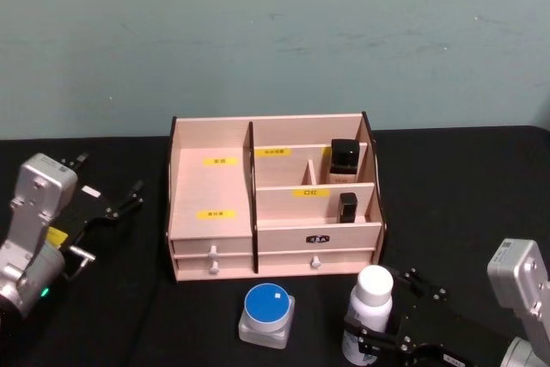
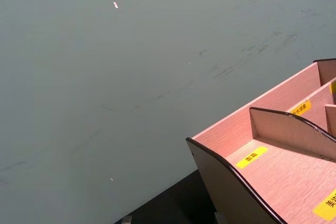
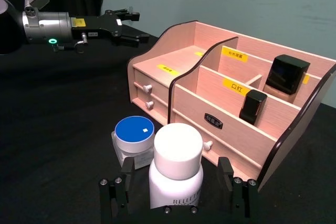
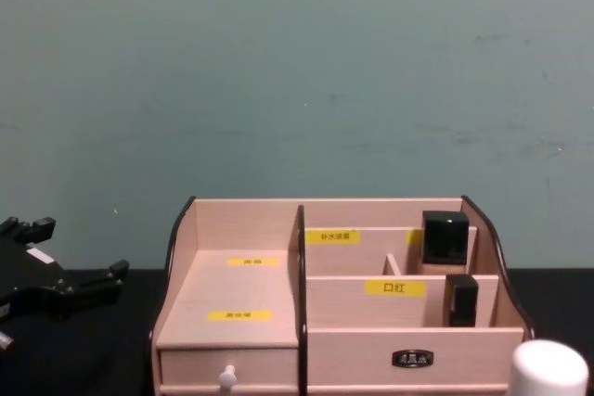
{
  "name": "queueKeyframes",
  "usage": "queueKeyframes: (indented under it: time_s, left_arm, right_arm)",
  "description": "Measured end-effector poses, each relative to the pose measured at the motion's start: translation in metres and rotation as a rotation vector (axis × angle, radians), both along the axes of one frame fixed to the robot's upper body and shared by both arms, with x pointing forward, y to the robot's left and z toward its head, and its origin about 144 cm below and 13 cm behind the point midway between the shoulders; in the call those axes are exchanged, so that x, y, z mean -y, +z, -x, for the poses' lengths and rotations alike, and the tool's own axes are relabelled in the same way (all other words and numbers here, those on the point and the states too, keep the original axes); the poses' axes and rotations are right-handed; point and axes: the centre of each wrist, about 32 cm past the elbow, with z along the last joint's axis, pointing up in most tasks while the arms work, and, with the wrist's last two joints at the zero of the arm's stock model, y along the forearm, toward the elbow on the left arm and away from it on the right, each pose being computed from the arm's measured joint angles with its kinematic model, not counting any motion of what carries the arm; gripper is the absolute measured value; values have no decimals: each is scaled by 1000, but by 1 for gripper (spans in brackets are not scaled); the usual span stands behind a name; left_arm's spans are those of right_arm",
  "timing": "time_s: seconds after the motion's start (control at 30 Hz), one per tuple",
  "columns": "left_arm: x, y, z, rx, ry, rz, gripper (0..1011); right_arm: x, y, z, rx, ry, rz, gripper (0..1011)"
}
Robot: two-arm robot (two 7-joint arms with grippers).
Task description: Pick up the facial cleanser and watermelon frost from the table and place them into the tiered storage box.
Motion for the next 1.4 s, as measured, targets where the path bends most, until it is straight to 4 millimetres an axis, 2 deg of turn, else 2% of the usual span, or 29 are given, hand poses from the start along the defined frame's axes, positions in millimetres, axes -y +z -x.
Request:
queueKeyframes:
  time_s: [0.47,0.83,1.07,1.33,1.4]
  left_arm:
    - [0,0,0,0,0,0,1010]
    - [0,0,0,0,0,0,1010]
    - [0,0,0,0,0,0,1010]
    - [0,0,0,0,0,0,1010]
    - [0,0,0,0,0,0,1010]
  right_arm:
    - [-2,-12,-7,-33,14,-21,1002]
    - [-3,-14,-9,-37,15,-26,1002]
    - [-3,-13,-8,-37,16,-26,883]
    - [-3,-13,-8,-35,16,-26,627]
    - [-3,-13,-8,-36,16,-26,602]
